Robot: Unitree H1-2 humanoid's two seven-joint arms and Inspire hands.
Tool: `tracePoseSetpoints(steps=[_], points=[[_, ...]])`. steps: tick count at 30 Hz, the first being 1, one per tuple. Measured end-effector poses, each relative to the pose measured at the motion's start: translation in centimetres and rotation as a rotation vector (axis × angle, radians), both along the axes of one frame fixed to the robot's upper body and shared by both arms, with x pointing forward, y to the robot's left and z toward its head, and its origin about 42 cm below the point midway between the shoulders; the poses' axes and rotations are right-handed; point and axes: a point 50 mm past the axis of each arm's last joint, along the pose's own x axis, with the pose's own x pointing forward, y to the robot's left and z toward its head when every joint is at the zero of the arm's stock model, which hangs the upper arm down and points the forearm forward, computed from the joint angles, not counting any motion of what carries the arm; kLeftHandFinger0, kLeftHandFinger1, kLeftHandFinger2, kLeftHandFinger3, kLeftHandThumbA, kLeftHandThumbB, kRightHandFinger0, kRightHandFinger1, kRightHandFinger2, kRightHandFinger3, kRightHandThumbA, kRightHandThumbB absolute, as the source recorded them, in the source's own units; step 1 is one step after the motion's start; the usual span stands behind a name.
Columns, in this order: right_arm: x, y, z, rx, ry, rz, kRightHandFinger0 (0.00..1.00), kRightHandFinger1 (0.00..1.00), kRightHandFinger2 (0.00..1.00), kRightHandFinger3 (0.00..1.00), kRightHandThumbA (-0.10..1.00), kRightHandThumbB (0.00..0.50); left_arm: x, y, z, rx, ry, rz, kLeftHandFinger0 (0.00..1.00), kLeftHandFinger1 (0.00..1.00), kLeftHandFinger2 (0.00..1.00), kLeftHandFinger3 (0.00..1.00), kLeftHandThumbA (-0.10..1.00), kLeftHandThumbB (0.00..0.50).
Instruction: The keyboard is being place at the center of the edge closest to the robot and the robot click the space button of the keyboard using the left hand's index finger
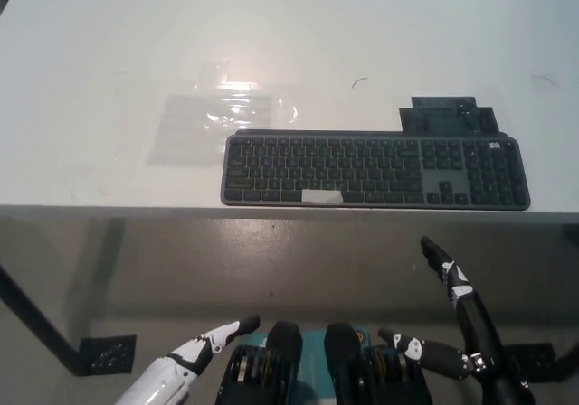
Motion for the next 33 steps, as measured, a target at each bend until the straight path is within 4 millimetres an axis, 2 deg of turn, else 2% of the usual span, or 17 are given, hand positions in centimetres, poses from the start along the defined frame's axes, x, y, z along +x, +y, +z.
tracePoseSetpoints(steps=[1,3,5,6,10,11,14,18,19,24,25,28,30,33], points=[[0.0,0.0,0.0,0.000,0.000,0.000,1.00,1.00,1.00,1.00,1.00,0.424,0.0,0.0,0.0,0.000,0.000,0.000,1.00,1.00,1.00,1.00,1.00,0.376],[-0.3,0.0,-0.2,0.001,0.007,0.000,1.00,1.00,1.00,1.00,1.00,0.421,1.4,0.7,-2.2,0.041,0.054,0.030,1.00,1.00,1.00,1.00,1.00,0.391],[-0.4,0.0,-0.3,0.001,0.010,-0.001,1.00,1.00,1.00,1.00,1.00,0.416,2.2,1.3,-3.9,0.069,0.104,0.061,1.00,1.00,1.00,1.00,1.00,0.382],[-0.5,-0.1,-0.3,0.000,0.012,-0.001,1.00,1.00,1.00,1.00,1.00,0.414,2.5,1.6,-4.4,0.081,0.119,0.072,1.00,1.00,1.00,1.00,1.00,0.395],[-0.6,-0.1,-0.2,0.000,0.008,-0.001,1.00,1.00,1.00,1.00,1.00,0.408,3.6,2.2,-6.7,0.107,0.170,0.111,1.00,1.00,1.00,1.00,1.00,0.395],[-0.5,-0.1,-0.2,0.000,0.007,-0.001,1.00,1.00,1.00,1.00,1.00,0.420,3.7,2.4,-7.0,0.112,0.178,0.117,1.00,1.00,1.00,1.00,1.00,0.402],[-0.5,-0.1,-0.2,0.001,0.006,-0.001,1.00,1.00,1.00,1.00,1.00,0.433,4.0,2.7,-7.6,0.106,0.185,0.140,1.00,1.00,1.00,1.00,1.00,0.435],[-0.5,0.0,-0.1,0.001,0.005,-0.001,1.00,1.00,1.00,1.00,1.00,0.430,4.2,2.7,-8.4,0.072,0.202,0.166,1.00,1.00,1.00,1.00,1.00,0.437],[-0.5,0.0,-0.1,0.001,0.005,-0.001,1.00,1.00,1.00,1.00,1.00,0.446,4.2,2.6,-8.4,0.067,0.203,0.168,1.00,1.00,1.00,1.00,1.00,0.427],[-0.5,0.0,-0.1,0.003,0.005,-0.001,1.00,1.00,1.00,1.00,1.00,0.448,4.4,3.3,-8.9,0.045,0.199,0.182,1.00,1.00,1.00,1.00,1.00,0.423],[-0.5,0.0,-0.1,0.003,0.005,-0.001,1.00,1.00,1.00,1.00,1.00,0.445,4.3,3.4,-8.9,0.043,0.196,0.183,1.00,1.00,1.00,1.00,1.00,0.404],[-0.6,0.1,-0.2,0.005,0.006,0.000,1.00,1.00,1.00,1.00,1.00,0.437,4.2,3.5,-9.0,0.038,0.190,0.179,1.00,1.00,1.00,1.00,1.00,0.405],[-0.9,0.0,-0.4,0.006,0.011,-0.002,1.00,1.00,1.00,1.00,1.00,0.424,4.0,3.4,-9.3,0.035,0.193,0.177,1.00,1.00,1.00,1.00,1.00,0.384],[-1.7,-0.1,-0.8,0.006,0.024,-0.006,1.00,1.00,1.00,1.00,1.00,0.430,3.5,3.3,-9.6,0.031,0.198,0.174,1.00,1.00,1.00,1.00,1.00,0.397]])
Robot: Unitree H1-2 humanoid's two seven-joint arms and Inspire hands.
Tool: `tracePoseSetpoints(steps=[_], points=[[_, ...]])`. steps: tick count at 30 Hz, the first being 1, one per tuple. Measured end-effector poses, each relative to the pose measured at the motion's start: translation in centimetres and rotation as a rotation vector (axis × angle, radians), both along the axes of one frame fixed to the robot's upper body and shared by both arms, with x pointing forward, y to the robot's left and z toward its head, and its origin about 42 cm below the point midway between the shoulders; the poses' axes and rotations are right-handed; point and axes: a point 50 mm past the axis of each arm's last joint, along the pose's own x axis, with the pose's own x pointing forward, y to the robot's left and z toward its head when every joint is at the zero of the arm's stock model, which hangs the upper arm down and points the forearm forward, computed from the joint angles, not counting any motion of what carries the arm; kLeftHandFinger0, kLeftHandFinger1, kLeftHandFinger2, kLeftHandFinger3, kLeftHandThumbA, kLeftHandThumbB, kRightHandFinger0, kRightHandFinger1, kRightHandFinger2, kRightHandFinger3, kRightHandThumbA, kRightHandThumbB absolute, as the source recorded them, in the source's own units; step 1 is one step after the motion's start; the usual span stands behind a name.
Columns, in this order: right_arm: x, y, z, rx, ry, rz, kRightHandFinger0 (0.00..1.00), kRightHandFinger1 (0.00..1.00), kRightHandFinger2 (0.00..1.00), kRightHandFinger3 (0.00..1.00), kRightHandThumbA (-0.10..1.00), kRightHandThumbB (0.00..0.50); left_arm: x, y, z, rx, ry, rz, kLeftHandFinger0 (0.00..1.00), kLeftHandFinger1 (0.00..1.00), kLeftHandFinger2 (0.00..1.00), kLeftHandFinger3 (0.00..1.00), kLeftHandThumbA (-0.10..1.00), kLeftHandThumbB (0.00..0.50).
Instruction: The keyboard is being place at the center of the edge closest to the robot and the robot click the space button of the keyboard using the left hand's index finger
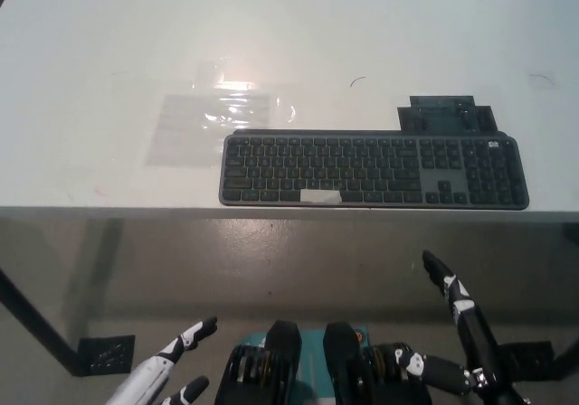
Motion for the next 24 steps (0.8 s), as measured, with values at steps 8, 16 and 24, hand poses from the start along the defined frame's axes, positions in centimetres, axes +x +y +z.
tracePoseSetpoints(steps=[8,16,24], points=[[-0.5,0.0,0.0,0.002,0.001,0.001,1.00,1.00,1.00,1.00,1.00,0.432,-0.8,0.0,-0.5,-0.008,0.020,0.010,1.00,1.00,1.00,1.00,1.00,0.357],[-1.2,0.0,-0.5,0.001,0.020,-0.001,1.00,1.00,1.00,1.00,1.00,0.436,-1.1,-0.1,-0.7,-0.011,0.028,0.014,1.00,1.00,1.00,1.00,1.00,0.354],[-1.2,0.0,-0.5,0.002,0.020,0.001,1.00,1.00,1.00,1.00,1.00,0.437,-1.1,0.0,-0.7,-0.011,0.028,0.016,1.00,1.00,1.00,1.00,1.00,0.356]])
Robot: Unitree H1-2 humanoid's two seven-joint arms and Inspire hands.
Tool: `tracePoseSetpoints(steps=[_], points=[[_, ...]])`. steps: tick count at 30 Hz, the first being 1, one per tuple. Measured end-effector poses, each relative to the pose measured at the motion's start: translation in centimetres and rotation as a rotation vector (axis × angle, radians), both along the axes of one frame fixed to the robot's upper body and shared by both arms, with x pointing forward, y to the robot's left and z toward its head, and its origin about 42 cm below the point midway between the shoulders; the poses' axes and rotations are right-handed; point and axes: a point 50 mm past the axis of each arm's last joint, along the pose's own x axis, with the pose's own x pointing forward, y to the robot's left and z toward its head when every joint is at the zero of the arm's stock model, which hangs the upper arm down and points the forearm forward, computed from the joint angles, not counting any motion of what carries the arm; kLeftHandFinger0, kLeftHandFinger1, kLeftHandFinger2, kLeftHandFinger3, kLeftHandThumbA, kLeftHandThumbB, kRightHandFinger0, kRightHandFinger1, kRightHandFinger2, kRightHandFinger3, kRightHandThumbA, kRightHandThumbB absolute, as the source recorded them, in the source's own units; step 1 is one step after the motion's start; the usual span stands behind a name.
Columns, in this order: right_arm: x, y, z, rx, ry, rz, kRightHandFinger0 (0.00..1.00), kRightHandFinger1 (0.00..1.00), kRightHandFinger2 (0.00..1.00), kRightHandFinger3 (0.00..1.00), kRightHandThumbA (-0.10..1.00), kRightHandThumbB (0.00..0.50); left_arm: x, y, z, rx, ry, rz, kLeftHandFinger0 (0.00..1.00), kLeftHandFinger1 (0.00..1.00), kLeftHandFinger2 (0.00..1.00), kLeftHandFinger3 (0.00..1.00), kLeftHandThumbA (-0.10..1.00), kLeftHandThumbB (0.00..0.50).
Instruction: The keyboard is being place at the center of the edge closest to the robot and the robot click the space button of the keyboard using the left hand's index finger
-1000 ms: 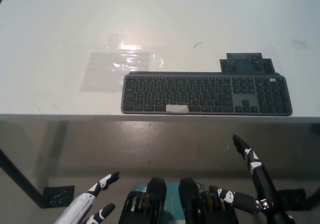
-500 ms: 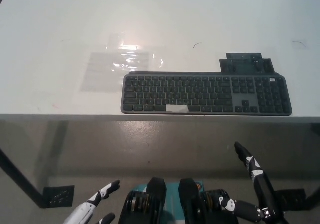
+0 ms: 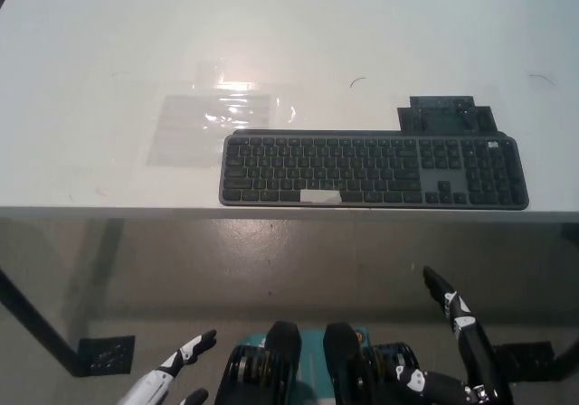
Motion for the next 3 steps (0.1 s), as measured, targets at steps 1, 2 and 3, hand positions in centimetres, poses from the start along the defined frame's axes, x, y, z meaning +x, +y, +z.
tracePoseSetpoints(steps=[1,2,3], points=[[0.00,0.00,0.00,0.000,0.000,0.000,1.00,1.00,1.00,1.00,1.00,0.437,0.00,0.01,0.00,0.000,0.000,0.000,1.00,1.00,1.00,1.00,1.00,0.355],[0.00,0.00,0.00,0.000,0.000,0.000,1.00,1.00,1.00,1.00,1.00,0.437,0.00,0.01,0.00,0.000,0.000,0.001,1.00,1.00,1.00,1.00,1.00,0.355],[0.00,0.00,0.00,0.000,0.000,0.000,1.00,1.00,1.00,1.00,1.00,0.437,0.00,0.02,0.00,0.000,0.000,0.001,1.00,1.00,1.00,1.00,1.00,0.355]])
